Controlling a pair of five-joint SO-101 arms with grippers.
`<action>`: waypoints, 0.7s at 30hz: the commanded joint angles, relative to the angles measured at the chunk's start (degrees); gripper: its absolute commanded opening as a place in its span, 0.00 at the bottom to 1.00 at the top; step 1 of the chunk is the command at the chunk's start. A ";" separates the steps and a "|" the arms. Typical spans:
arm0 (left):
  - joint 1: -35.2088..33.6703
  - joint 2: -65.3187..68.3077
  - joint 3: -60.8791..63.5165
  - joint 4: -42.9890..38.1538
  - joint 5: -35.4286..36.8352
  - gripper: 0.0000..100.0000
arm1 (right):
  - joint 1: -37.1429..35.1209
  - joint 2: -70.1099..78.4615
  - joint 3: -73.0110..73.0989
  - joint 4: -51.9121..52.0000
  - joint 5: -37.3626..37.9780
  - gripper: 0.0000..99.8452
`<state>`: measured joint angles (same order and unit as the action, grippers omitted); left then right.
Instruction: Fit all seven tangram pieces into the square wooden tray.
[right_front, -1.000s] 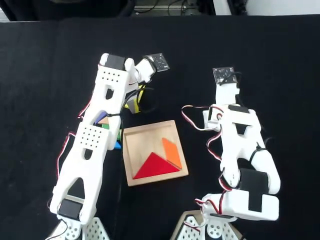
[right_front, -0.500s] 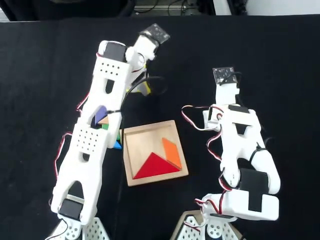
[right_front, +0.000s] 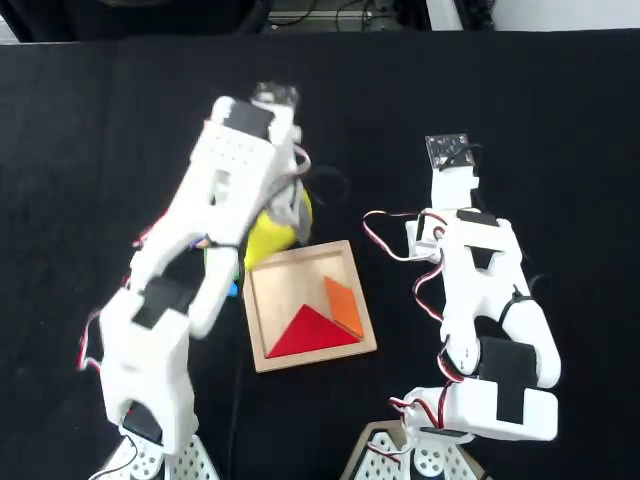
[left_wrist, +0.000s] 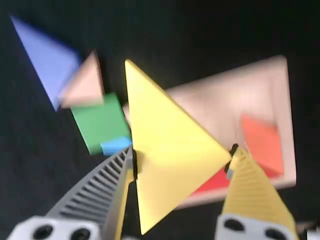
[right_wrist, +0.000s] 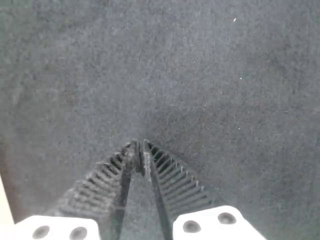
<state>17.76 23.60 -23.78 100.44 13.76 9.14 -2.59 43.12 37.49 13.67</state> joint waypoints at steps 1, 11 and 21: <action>5.93 -10.90 15.25 0.18 8.18 0.03 | -0.88 0.13 -2.77 -0.26 0.00 0.01; 5.05 -15.91 33.80 -17.23 17.14 0.03 | -0.88 0.04 -2.42 -0.44 0.00 0.01; 4.09 -13.19 40.48 -26.64 21.45 0.03 | -0.88 0.04 -2.42 -0.44 0.00 0.01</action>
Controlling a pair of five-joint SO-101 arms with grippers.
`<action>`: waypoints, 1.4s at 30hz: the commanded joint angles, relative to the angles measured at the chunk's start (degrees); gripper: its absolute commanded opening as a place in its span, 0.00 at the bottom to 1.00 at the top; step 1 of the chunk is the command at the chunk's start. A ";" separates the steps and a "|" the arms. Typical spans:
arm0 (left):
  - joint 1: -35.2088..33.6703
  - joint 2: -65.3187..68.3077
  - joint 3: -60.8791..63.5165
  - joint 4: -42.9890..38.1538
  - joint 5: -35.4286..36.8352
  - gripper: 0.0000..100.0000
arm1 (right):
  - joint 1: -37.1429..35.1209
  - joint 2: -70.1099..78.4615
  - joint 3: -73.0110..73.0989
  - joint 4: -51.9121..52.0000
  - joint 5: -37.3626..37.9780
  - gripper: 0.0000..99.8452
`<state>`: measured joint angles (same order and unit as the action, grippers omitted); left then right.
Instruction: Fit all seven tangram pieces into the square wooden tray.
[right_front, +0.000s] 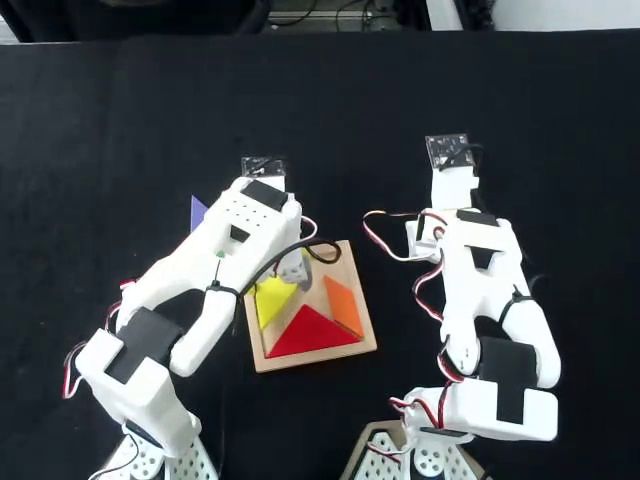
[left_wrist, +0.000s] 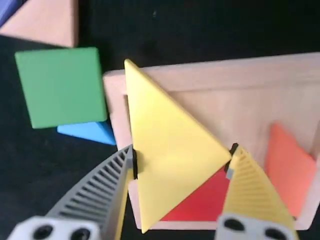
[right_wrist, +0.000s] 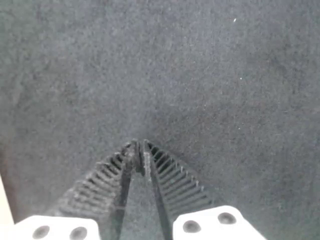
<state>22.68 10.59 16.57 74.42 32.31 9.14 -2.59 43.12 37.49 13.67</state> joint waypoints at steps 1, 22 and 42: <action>-0.75 0.09 0.22 -0.62 4.13 0.03 | -0.88 0.04 -2.42 -0.44 0.00 0.01; 5.14 0.09 -1.45 9.14 9.93 0.33 | -0.97 0.04 -2.42 -0.44 0.09 0.01; -2.42 -0.18 -18.42 26.55 -26.64 0.32 | -0.97 0.04 -2.42 -0.44 0.09 0.01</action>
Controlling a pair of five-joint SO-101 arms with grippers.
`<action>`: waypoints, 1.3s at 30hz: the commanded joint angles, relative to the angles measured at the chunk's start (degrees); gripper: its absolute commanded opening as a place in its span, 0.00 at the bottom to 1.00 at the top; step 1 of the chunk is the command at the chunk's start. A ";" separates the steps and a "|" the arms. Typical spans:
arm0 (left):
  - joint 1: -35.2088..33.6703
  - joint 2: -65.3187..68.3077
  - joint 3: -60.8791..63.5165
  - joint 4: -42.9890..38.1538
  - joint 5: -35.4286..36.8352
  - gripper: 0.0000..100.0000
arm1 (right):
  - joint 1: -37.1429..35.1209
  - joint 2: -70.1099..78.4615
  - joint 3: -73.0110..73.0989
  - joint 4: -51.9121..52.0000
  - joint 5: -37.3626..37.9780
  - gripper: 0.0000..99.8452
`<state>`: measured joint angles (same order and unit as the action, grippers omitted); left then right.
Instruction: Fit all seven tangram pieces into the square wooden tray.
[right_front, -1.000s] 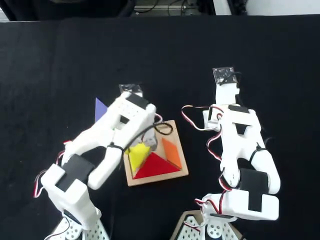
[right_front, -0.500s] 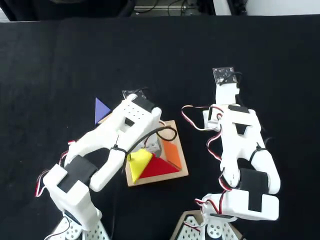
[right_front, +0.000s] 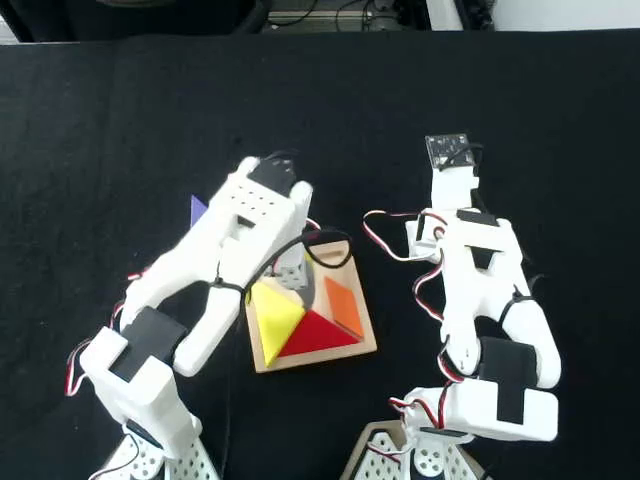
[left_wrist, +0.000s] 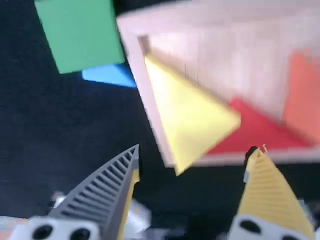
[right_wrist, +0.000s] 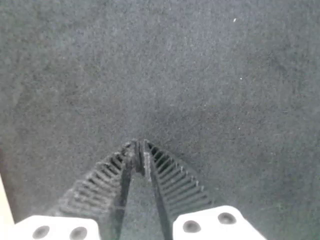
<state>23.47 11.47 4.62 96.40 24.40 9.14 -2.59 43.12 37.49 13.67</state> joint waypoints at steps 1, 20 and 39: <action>-3.47 -1.58 -6.46 4.57 -23.38 0.31 | -0.97 0.04 -2.42 -0.44 0.09 0.01; 3.38 -8.62 17.89 -10.90 -43.34 0.26 | -0.97 0.04 -2.42 -0.44 0.09 0.01; 1.98 -8.70 21.93 -20.92 -43.52 0.26 | -0.97 0.04 -2.42 -0.44 0.09 0.01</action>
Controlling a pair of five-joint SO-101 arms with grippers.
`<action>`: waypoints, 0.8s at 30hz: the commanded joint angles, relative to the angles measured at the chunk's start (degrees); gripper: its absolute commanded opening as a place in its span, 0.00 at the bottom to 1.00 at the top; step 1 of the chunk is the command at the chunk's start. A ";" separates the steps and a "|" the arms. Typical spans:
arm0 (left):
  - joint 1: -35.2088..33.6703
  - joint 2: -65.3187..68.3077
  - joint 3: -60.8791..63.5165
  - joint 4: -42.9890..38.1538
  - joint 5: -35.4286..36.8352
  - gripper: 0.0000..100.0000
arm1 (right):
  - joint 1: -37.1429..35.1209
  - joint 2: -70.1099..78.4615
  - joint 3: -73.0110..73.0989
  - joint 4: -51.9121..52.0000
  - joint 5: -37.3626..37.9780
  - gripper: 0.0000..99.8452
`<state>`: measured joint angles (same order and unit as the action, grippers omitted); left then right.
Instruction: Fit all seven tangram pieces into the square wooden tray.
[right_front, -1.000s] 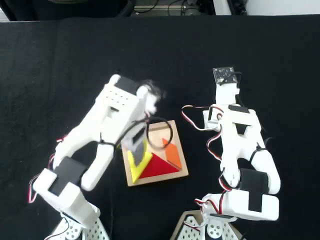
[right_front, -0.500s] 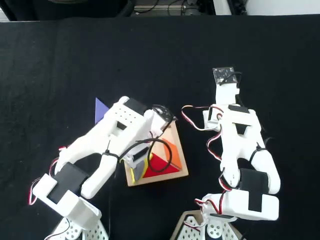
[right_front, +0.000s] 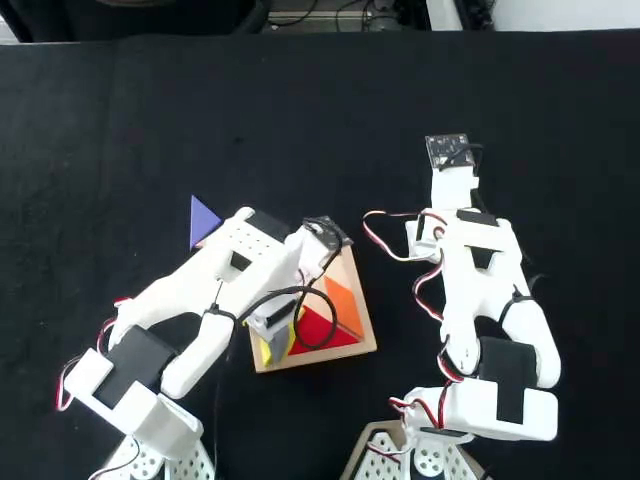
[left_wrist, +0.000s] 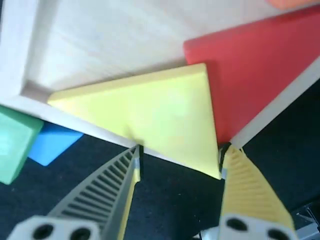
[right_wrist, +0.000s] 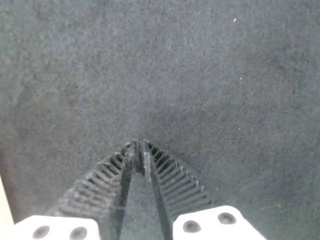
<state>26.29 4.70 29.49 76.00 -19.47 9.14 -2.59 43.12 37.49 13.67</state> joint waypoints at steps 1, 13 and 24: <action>-1.19 -1.93 -3.56 -0.53 0.26 0.26 | -0.97 0.04 -2.42 -0.44 0.09 0.01; -8.22 -1.93 -10.68 -0.09 0.00 0.26 | -0.97 0.04 -2.33 -0.44 0.09 0.01; -4.88 -0.70 -13.93 -8.35 6.86 0.26 | -0.97 0.04 -2.33 -0.44 0.09 0.01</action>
<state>19.78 4.70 17.54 75.56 -18.07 9.14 -2.59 43.12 37.49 13.67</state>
